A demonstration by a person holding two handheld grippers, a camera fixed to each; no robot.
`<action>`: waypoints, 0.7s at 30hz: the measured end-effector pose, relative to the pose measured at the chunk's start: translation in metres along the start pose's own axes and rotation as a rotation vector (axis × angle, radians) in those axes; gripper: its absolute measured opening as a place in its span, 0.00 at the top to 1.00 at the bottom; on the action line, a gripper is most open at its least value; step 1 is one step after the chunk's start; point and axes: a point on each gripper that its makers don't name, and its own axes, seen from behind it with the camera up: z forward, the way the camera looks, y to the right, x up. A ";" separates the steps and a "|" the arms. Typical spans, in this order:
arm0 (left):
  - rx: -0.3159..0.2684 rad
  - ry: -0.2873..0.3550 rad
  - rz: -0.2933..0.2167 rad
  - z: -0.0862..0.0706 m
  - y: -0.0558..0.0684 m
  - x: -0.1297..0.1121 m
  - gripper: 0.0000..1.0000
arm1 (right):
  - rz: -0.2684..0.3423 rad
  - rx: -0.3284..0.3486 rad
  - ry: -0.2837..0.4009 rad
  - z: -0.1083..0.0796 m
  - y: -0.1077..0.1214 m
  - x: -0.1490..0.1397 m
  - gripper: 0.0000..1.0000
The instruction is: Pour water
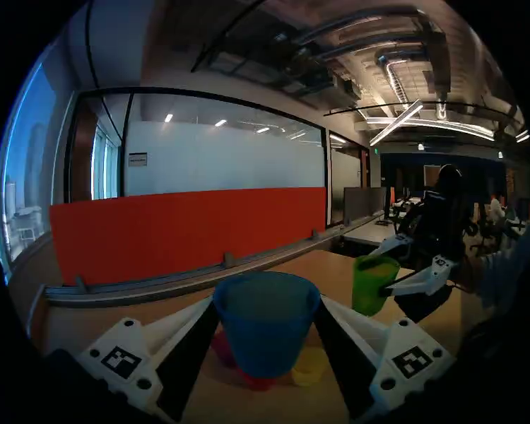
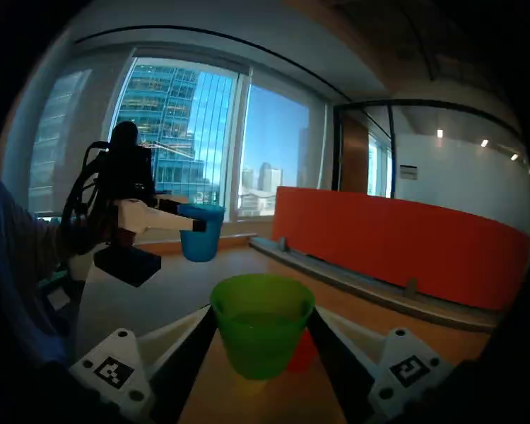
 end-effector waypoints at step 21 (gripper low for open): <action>-0.038 -0.150 0.034 -0.004 0.012 -0.081 0.12 | 0.028 0.032 -0.112 -0.025 0.014 -0.031 0.09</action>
